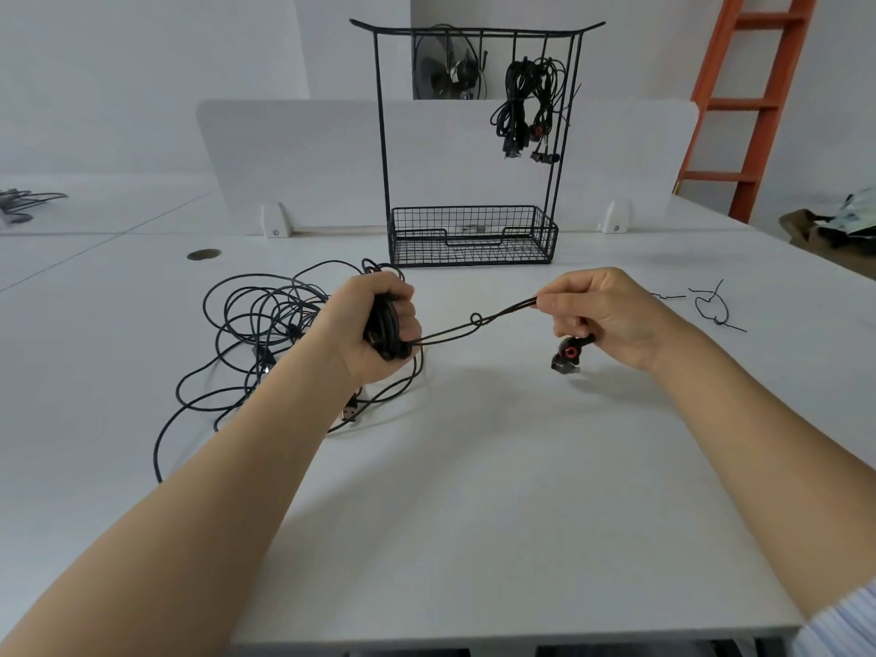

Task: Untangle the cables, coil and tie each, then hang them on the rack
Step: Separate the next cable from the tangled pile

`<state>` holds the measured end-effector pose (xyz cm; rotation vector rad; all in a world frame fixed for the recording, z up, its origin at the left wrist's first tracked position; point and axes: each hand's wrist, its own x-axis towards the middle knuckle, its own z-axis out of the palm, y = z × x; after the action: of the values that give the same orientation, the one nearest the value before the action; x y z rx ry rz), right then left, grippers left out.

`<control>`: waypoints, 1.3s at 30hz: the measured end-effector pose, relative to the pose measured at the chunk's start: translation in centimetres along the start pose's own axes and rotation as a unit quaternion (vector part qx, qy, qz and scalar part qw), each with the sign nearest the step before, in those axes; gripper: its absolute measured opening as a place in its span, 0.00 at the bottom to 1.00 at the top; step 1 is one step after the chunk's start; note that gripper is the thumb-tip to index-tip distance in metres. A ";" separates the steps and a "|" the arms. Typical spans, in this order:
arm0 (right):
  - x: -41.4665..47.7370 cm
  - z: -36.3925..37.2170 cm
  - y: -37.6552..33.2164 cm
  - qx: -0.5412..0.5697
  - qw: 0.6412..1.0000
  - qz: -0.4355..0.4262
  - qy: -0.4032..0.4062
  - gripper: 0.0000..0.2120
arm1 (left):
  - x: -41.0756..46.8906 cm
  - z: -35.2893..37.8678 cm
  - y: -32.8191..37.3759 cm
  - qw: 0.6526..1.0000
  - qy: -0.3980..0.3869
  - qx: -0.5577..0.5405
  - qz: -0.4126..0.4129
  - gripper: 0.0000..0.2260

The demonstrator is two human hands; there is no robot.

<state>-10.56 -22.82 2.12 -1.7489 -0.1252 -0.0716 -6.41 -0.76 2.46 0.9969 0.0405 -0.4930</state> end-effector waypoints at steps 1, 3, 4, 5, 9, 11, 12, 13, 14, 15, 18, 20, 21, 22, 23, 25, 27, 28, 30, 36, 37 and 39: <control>0.0 -0.2 0.1 -0.013 1.000 0.001 -0.001 0.04 | 0.0 -0.1 0.1 1.000 0.002 -0.011 0.003 0.15; 0.0 -0.4 0.3 -0.050 0.999 0.000 -0.009 0.05 | 0.0 -0.3 0.2 0.999 0.003 -0.044 0.013 0.15; 0.0 -0.3 0.3 -0.073 0.997 0.001 -0.012 0.05 | 0.0 -0.4 0.3 0.998 0.002 -0.063 0.021 0.15; 0.0 -0.2 0.4 -0.090 0.996 0.001 -0.012 0.05 | 0.1 -0.5 0.3 0.996 0.004 -0.080 0.029 0.15; 0.3 0.4 0.4 -0.099 0.995 -0.017 0.027 0.07 | 0.1 -0.5 0.3 0.991 0.013 -0.123 0.058 0.15; 0.4 0.7 0.3 -0.092 0.993 -0.041 0.069 0.05 | 0.2 -0.4 0.1 0.990 0.026 -0.119 0.072 0.15; 0.4 0.9 0.2 -0.085 0.991 -0.057 0.091 0.04 | 0.3 -0.3 0.0 0.990 0.035 -0.112 0.078 0.14; 0.4 1.0 0.1 -0.080 0.988 -0.072 0.109 0.03 | 0.4 -0.3 -0.1 0.990 0.045 -0.104 0.086 0.14; 0.4 1.2 0.0 -0.069 0.987 -0.084 0.119 0.04 | 0.4 -0.3 -0.1 0.989 0.056 -0.098 0.094 0.13; 0.4 1.2 -0.2 -0.046 0.988 -0.092 0.118 0.05 | 0.5 -0.4 -0.2 0.988 0.065 -0.097 0.102 0.12; 0.1 1.7 -0.8 0.026 0.992 -0.081 0.095 0.09 | 0.5 -0.4 -0.1 0.984 0.076 -0.111 0.119 0.12; 0.0 1.9 -0.9 -0.027 0.991 -0.076 0.106 0.10 | 0.5 -0.3 -0.1 0.980 0.076 -0.130 0.129 0.13; 0.0 2.0 -1.0 -0.030 0.989 -0.077 0.123 0.11 | 0.4 -0.3 0.0 0.978 0.075 -0.139 0.138 0.13; 0.0 2.0 -1.3 -0.005 0.987 -0.074 0.139 0.12 | 0.4 -0.3 0.1 0.975 0.076 -0.147 0.149 0.13; 0.0 2.0 -1.6 0.041 0.985 -0.074 0.151 0.13 | 0.3 -0.3 0.1 0.972 0.077 -0.153 0.159 0.13; -0.1 1.8 -2.0 0.121 0.979 -0.077 0.146 0.15 | 0.2 -0.2 0.2 0.969 0.083 -0.158 0.171 0.13; -0.3 1.6 -2.1 0.150 0.979 -0.074 0.120 0.15 | 0.1 0.0 0.3 0.966 0.089 -0.165 0.181 0.12; -0.3 1.4 -2.0 0.140 0.981 -0.074 0.112 0.15 | 0.0 0.0 0.4 0.963 0.091 -0.171 0.187 0.12; -0.3 0.9 -1.6 0.030 0.993 -0.068 0.091 0.12 | -0.1 -0.1 0.7 0.959 0.089 -0.180 0.200 0.12; 0.2 0.8 0.1 -0.349 0.934 -0.044 0.071 0.10 | -1.2 0.5 1.0 0.967 -0.019 -0.135 0.216 0.14; -0.1 1.5 -0.1 -0.321 0.943 -0.069 0.056 0.12 | -1.4 0.8 0.9 0.969 -0.041 -0.114 0.217 0.14; -0.6 3.2 -0.6 -0.279 0.954 -0.109 -0.011 0.18 | -1.8 1.3 0.6 0.970 -0.080 -0.082 0.214 0.15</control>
<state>-11.35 -19.58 2.06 -2.2961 -0.3400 -0.2709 -7.99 -0.82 4.14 0.7721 -0.2710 -0.1676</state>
